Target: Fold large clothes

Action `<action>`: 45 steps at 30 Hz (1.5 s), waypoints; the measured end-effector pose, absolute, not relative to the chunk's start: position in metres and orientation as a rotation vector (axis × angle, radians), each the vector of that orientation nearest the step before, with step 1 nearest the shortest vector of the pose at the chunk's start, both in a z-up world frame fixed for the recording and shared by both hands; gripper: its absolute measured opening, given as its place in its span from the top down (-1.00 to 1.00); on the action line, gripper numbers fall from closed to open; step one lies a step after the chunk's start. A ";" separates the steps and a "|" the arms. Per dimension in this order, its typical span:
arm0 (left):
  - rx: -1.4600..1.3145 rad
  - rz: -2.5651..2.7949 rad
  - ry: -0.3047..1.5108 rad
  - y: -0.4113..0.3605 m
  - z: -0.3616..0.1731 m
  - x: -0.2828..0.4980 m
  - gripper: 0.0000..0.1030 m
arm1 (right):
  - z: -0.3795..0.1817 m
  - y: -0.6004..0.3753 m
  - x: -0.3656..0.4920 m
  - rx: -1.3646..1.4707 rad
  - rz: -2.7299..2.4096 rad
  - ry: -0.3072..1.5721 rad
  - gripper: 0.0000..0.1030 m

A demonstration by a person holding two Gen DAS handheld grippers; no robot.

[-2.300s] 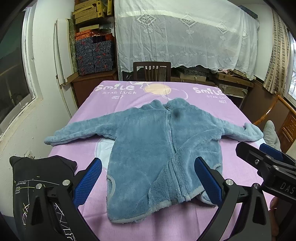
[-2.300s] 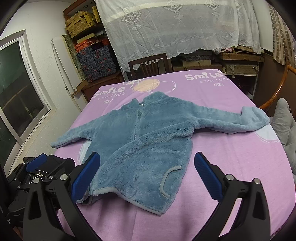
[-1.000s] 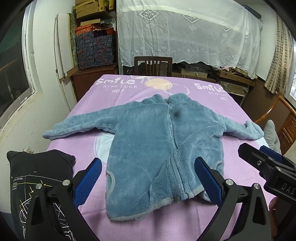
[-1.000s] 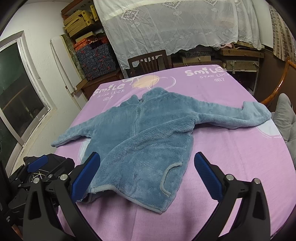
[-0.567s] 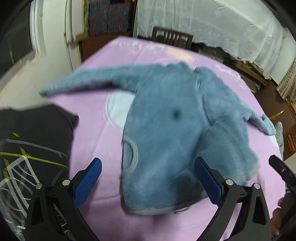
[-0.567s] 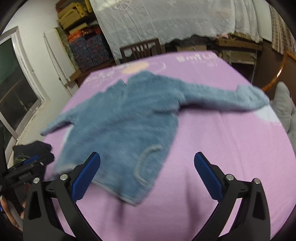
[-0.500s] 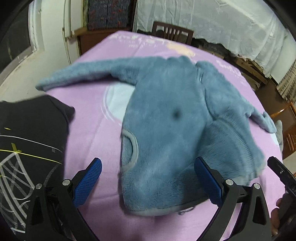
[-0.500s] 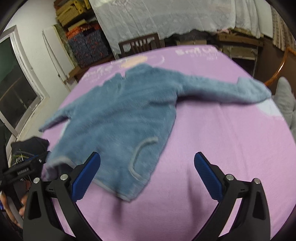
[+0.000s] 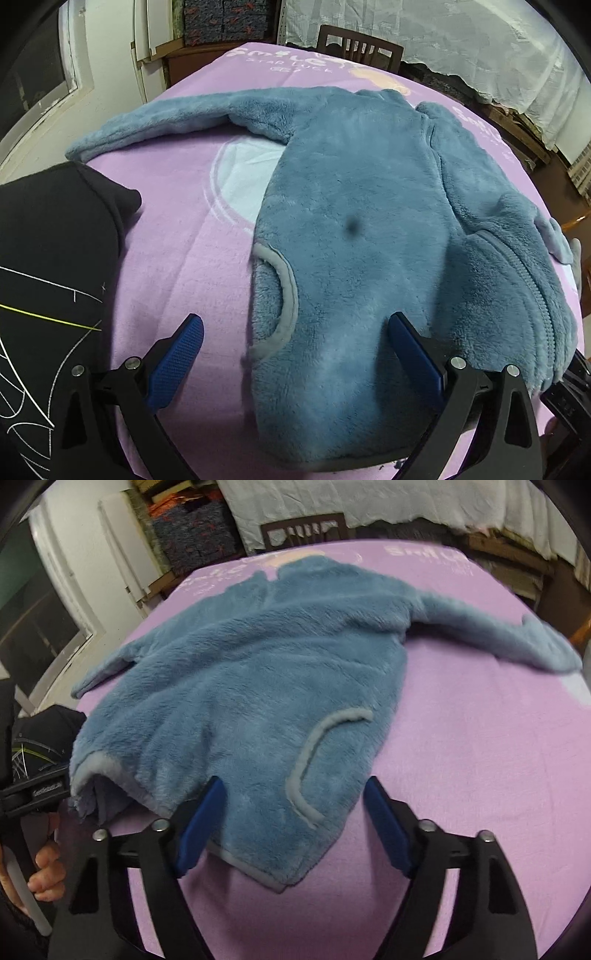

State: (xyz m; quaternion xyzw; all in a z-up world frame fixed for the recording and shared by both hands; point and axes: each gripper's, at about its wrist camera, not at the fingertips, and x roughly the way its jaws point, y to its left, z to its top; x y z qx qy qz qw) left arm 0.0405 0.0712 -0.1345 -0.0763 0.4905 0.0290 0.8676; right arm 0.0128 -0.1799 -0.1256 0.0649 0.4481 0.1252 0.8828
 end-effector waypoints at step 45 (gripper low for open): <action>-0.085 0.017 1.118 -0.011 -0.119 0.215 -0.93 | -0.093 -0.226 0.172 0.421 0.286 0.895 -0.55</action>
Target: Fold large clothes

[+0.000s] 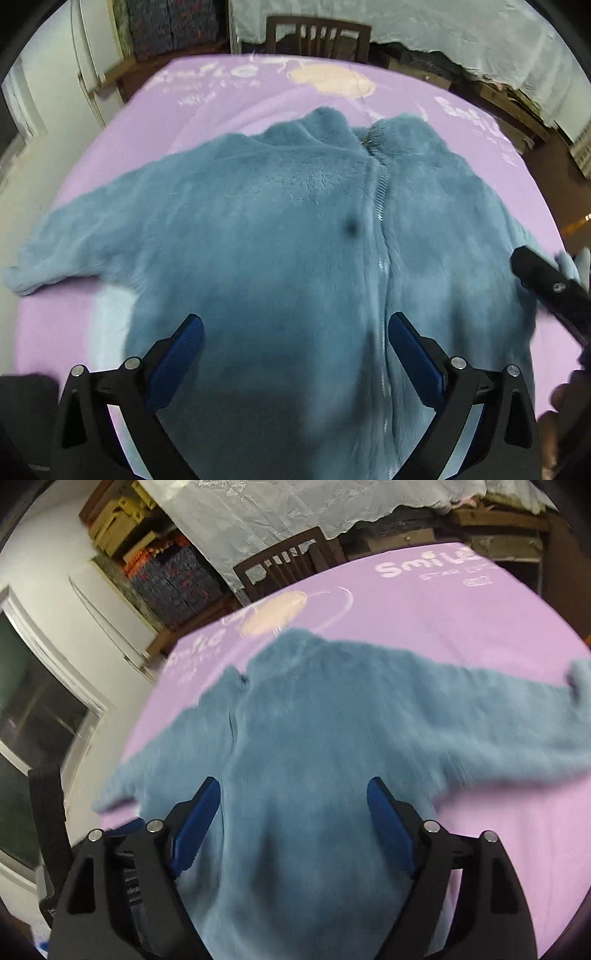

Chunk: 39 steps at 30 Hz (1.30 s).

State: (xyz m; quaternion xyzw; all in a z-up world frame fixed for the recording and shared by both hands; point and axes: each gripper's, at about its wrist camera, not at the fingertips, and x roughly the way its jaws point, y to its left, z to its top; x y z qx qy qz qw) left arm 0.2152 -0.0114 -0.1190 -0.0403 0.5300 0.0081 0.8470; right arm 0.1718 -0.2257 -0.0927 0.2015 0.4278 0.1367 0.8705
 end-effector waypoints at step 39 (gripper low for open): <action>-0.087 0.114 0.968 0.001 -0.129 0.215 -0.93 | -0.100 -0.497 0.081 0.729 -0.482 0.561 0.89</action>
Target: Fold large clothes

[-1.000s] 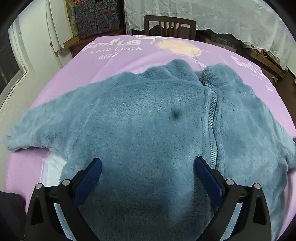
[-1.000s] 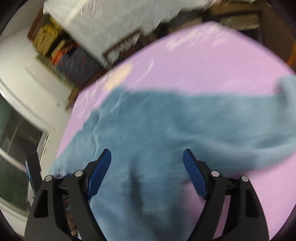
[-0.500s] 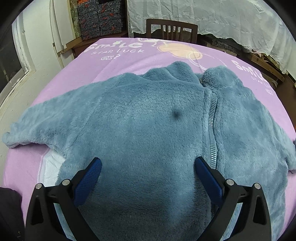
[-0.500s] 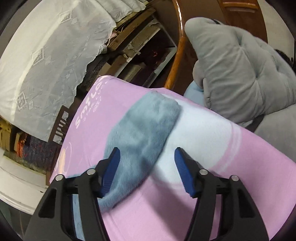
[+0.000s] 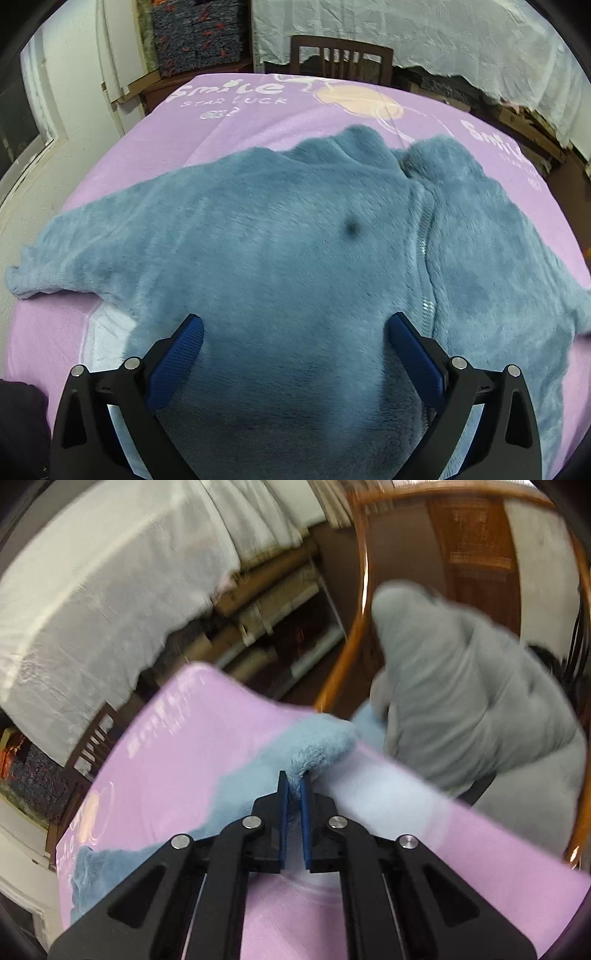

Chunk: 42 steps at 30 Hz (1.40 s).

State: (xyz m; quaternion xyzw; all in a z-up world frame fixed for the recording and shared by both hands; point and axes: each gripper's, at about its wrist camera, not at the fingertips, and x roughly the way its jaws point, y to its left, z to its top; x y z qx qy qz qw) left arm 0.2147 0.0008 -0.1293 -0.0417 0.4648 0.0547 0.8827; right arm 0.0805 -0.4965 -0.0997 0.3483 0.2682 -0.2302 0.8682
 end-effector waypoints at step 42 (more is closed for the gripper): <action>-0.159 0.120 0.968 0.036 -0.109 0.224 -0.93 | -0.093 -0.242 0.188 0.398 0.063 0.801 0.86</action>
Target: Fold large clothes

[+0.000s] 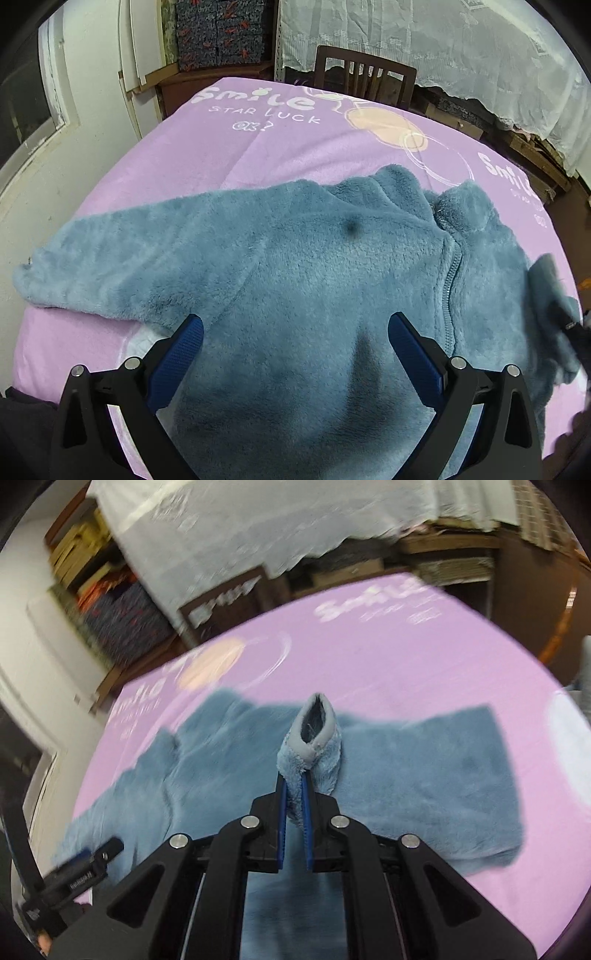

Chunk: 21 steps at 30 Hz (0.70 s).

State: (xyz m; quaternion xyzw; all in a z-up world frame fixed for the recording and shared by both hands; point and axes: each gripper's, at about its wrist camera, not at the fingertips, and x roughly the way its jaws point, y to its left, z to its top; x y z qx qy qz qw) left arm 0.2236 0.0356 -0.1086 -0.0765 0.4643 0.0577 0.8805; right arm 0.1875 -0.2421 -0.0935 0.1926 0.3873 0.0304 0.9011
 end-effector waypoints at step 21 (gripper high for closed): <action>-0.212 -0.243 1.078 -0.063 -0.115 0.237 -0.93 | -0.095 -0.321 0.161 0.563 0.063 0.681 -0.45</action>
